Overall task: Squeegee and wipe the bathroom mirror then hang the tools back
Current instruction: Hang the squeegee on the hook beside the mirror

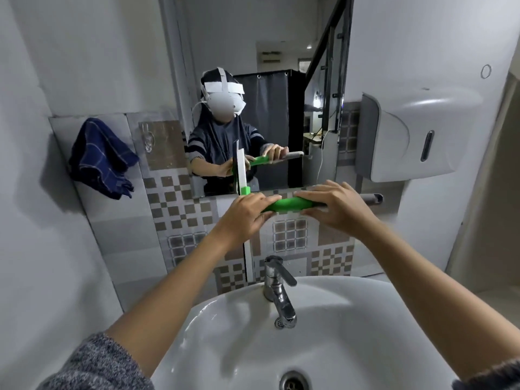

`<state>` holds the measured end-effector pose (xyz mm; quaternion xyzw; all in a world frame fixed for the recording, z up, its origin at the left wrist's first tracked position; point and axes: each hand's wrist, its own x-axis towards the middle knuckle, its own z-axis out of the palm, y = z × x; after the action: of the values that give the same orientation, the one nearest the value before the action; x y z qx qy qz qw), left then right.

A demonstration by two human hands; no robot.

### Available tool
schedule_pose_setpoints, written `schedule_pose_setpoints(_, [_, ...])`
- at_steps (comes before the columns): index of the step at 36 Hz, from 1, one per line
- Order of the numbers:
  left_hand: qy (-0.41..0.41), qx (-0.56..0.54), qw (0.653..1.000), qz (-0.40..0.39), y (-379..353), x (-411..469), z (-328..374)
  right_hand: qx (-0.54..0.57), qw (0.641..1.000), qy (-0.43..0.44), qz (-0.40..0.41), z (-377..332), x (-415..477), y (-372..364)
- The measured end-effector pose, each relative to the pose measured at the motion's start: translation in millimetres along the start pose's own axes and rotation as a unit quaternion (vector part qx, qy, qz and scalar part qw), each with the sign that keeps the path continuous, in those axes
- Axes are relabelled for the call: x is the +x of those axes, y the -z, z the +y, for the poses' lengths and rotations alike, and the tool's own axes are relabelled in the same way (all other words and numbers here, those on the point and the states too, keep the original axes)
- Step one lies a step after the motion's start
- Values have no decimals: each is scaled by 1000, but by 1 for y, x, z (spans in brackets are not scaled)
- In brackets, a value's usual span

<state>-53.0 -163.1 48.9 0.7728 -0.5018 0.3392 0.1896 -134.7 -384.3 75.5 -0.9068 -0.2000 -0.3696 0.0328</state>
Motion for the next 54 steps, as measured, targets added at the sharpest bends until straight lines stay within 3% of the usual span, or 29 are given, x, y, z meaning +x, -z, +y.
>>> schedule_pose_setpoints(8, [133,-4,986,103,26,-38,-4,65,987,-15,145,-46,34,-29])
schedule_pose_setpoints(16, [261,18,942,211,41,-73,-1,253,924,-146,248,-126,61,-63])
schedule_pose_setpoints(25, [360,-24,888,284,45,-102,7,494,836,-202,129,-189,89,-69])
schedule_pose_setpoints(32, [375,-34,886,272,59,-126,-5,573,786,-211,95,-207,109,-86])
schedule_pose_setpoints(37, [393,-68,881,253,64,-143,-16,591,782,-191,56,-213,124,-108])
schedule_pose_setpoints(44, [442,-178,835,274,57,-158,-31,593,793,-138,-15,-218,142,-139])
schedule_pose_setpoints(54, [477,-197,809,280,40,-166,-64,605,784,-129,-56,-214,158,-174])
